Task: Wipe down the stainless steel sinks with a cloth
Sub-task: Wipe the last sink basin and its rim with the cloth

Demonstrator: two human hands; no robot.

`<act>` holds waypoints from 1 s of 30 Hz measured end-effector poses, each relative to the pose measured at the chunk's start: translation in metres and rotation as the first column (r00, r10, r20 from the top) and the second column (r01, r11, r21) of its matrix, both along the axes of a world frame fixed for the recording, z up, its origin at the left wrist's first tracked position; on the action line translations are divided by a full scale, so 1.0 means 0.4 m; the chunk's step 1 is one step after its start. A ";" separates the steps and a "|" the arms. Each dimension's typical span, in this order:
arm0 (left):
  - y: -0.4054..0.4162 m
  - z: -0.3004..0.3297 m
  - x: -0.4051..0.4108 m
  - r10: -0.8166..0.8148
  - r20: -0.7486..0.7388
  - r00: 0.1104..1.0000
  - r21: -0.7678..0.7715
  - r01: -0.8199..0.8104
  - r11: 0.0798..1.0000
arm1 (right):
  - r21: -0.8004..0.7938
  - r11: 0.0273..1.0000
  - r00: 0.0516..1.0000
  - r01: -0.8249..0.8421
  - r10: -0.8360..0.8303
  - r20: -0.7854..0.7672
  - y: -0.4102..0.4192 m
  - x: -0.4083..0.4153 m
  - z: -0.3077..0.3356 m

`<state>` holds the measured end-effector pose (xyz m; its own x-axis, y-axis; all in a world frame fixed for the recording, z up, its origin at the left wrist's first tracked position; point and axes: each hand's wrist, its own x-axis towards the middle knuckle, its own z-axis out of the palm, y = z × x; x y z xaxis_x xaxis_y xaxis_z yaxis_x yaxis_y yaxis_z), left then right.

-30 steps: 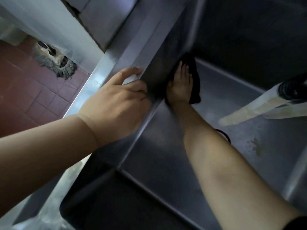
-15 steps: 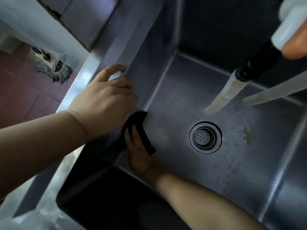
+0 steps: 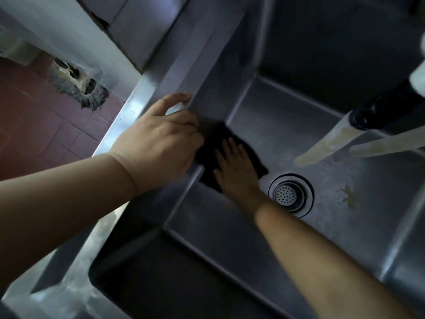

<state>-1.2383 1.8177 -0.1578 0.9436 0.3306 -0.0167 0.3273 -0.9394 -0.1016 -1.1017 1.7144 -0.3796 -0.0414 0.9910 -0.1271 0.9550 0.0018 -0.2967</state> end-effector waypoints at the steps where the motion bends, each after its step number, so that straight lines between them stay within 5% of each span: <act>1: 0.001 0.000 0.000 0.000 -0.008 1.000 -0.004 -0.001 1.000 | -0.008 0.999 0.999 0.048 -0.048 0.022 0.033 0.043 0.000; 8: -0.003 0.001 0.003 0.014 0.034 0.999 0.025 -0.015 1.000 | -0.016 0.963 0.949 0.268 -0.261 0.177 0.133 0.348 0.015; 15: -0.002 0.002 -0.001 0.012 0.000 1.000 0.032 -0.012 0.999 | -0.100 0.893 0.890 0.438 -0.416 0.190 0.016 0.251 0.015; 23: -0.008 0.012 -0.003 0.006 -0.058 0.998 0.029 -0.004 1.000 | -0.123 0.992 0.988 0.041 -0.022 0.152 -0.223 -0.045 0.045; 30: -0.028 0.024 -0.002 -0.003 -0.114 0.993 0.093 0.013 0.996 | -0.201 0.928 0.931 -0.313 0.341 0.126 -0.452 -0.134 0.081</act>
